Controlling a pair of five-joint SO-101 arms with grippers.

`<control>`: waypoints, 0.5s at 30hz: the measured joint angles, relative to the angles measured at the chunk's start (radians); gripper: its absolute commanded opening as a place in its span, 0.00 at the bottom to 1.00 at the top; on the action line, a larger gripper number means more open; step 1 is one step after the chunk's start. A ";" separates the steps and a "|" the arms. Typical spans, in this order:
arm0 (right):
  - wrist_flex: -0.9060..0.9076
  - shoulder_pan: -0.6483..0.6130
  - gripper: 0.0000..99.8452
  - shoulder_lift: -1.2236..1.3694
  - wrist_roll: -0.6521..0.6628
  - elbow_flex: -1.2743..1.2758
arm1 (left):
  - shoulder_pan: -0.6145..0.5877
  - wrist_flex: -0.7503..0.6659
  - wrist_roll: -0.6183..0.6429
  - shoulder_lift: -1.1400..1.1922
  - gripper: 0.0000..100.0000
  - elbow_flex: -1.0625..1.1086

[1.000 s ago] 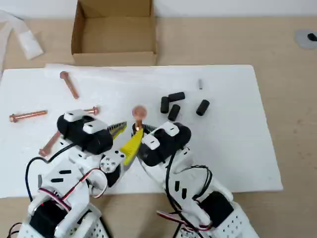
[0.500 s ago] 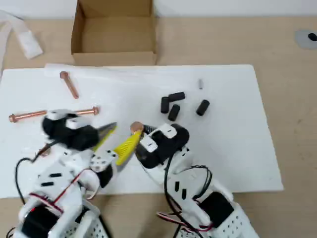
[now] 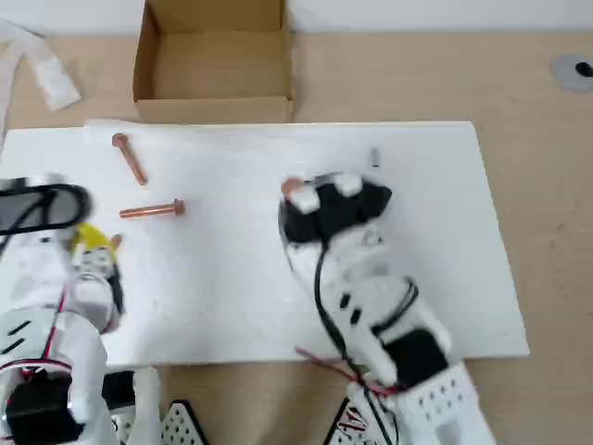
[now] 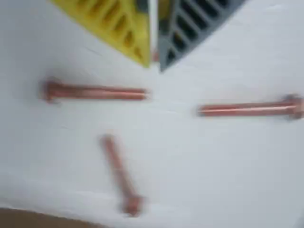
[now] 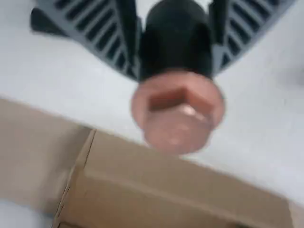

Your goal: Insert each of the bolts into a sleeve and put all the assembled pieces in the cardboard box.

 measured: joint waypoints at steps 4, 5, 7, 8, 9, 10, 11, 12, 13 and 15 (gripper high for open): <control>-0.020 0.002 0.01 0.324 0.000 -0.282 | -0.140 -0.064 -0.006 0.002 0.00 0.072; -0.023 0.002 0.01 0.404 0.000 -0.356 | -0.166 -0.071 -0.006 0.002 0.00 0.084; -0.023 0.002 0.01 0.563 0.000 -0.503 | -0.209 -0.075 -0.006 0.002 0.00 0.106; -0.023 0.003 0.01 0.641 0.000 -0.575 | -0.224 -0.075 -0.006 0.002 0.00 0.114; -0.026 0.003 0.01 0.715 0.000 -0.644 | -0.239 -0.075 -0.006 0.002 0.00 0.126; -0.028 0.003 0.01 0.787 0.000 -0.713 | -0.253 -0.075 -0.006 0.002 0.00 0.137; -0.028 0.006 0.01 0.850 0.000 -0.779 | -0.265 -0.075 -0.006 0.005 0.00 0.147; -0.028 0.011 0.01 0.916 0.000 -0.842 | -0.276 -0.074 -0.006 0.008 0.00 0.149; -0.029 0.012 0.01 0.976 0.000 -0.907 | -0.284 -0.069 -0.006 0.008 0.00 0.150; -0.032 0.023 0.01 1.102 0.000 -1.030 | -0.298 -0.058 -0.006 0.002 0.00 0.155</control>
